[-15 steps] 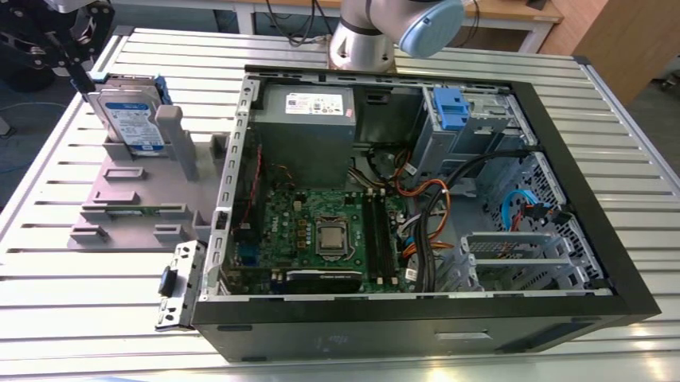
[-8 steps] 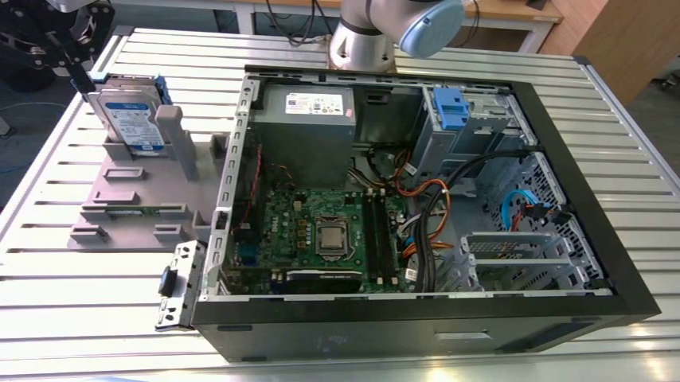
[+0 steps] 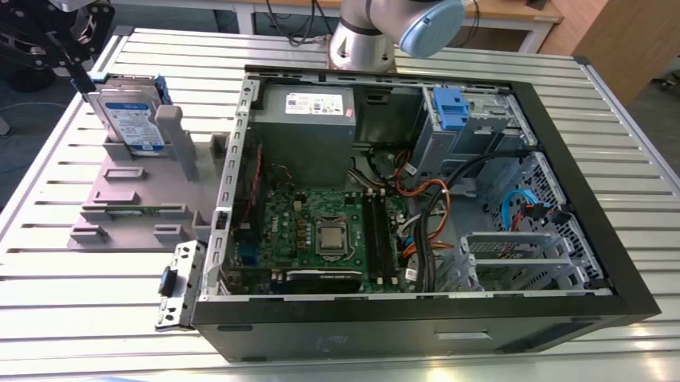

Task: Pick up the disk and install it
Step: 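Pick up the disk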

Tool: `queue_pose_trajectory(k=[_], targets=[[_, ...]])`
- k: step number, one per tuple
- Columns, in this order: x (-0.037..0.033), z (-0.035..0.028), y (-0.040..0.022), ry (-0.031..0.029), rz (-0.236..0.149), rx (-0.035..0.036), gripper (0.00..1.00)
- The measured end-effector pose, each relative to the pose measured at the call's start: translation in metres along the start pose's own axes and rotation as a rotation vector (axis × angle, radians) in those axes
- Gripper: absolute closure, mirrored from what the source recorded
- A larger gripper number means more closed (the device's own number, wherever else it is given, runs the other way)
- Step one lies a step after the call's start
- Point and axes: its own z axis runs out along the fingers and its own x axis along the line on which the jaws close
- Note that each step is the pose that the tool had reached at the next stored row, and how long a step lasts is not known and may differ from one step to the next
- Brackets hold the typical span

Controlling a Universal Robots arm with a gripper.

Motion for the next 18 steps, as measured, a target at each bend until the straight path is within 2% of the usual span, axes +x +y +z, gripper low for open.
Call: queue_pose_trajectory(k=[18], targets=[[0.0000,0.0000,0.0000,-0.0001,-0.034,-0.0009,0.89]])
